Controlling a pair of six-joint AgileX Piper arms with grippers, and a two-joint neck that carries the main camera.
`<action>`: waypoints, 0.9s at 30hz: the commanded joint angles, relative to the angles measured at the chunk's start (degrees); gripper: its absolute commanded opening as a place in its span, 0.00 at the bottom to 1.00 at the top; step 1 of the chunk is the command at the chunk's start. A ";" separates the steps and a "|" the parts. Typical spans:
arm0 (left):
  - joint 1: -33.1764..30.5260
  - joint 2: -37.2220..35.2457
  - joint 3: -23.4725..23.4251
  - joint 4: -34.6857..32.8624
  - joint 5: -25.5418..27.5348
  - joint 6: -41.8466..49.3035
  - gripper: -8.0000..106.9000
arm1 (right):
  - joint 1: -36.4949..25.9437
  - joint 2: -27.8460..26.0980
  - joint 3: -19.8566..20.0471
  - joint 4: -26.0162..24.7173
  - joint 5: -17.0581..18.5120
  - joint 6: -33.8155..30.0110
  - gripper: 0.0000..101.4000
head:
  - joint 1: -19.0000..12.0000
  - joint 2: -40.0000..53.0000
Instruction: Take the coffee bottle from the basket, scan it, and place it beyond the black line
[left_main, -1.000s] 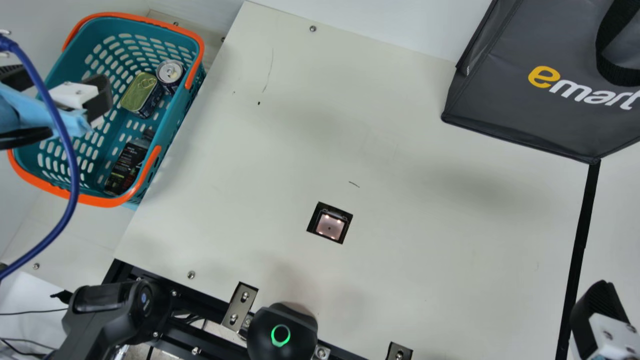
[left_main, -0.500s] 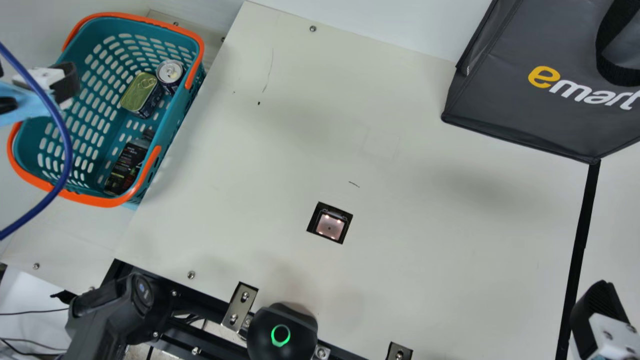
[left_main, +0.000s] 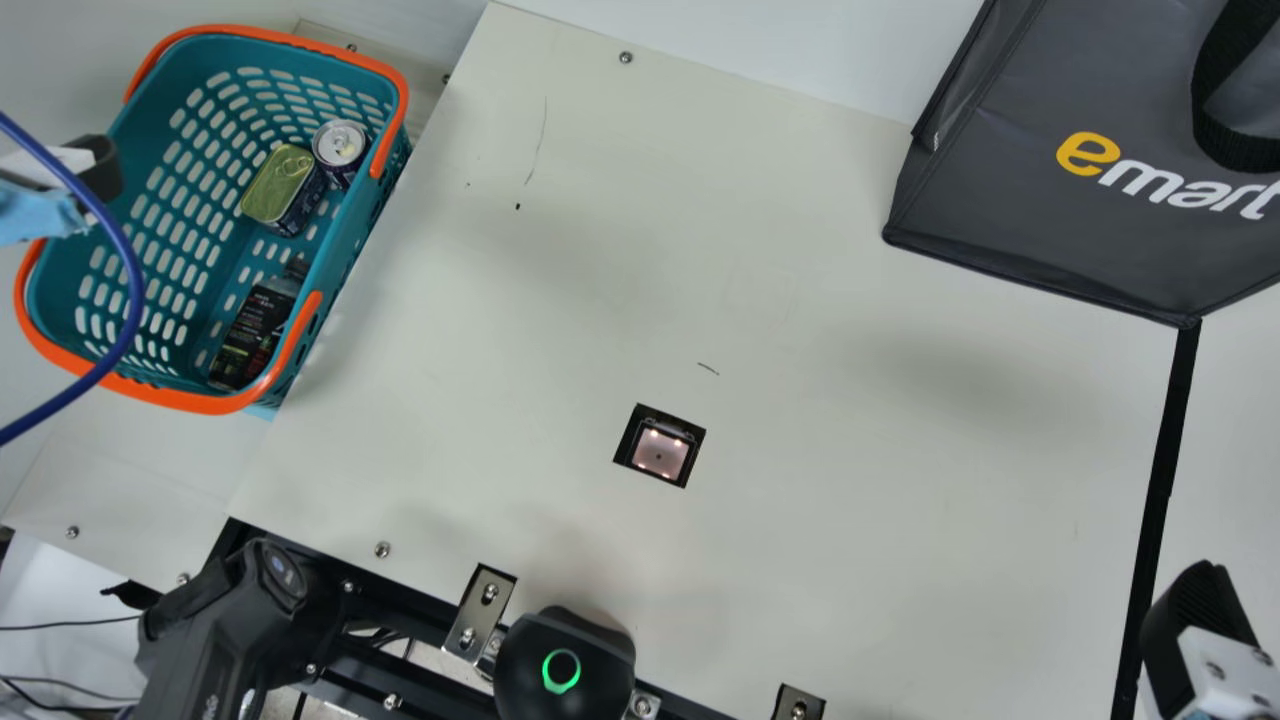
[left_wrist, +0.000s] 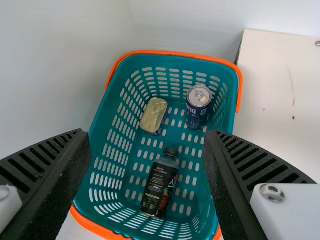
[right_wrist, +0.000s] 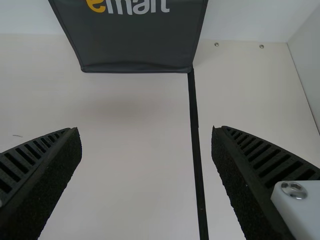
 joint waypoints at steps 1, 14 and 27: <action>0.26 0.36 0.49 -0.05 -0.39 1.25 0.85 | 0.00 0.00 0.00 0.00 0.00 0.00 0.90 | -1.57 0.14; -1.32 3.54 3.57 1.53 -5.15 2.78 0.85 | 0.00 0.00 0.00 0.00 0.15 0.00 0.90 | -1.57 0.14; -4.25 8.72 6.40 3.92 -10.80 0.67 0.85 | 0.00 0.00 0.00 0.00 0.15 0.00 0.90 | -1.57 0.14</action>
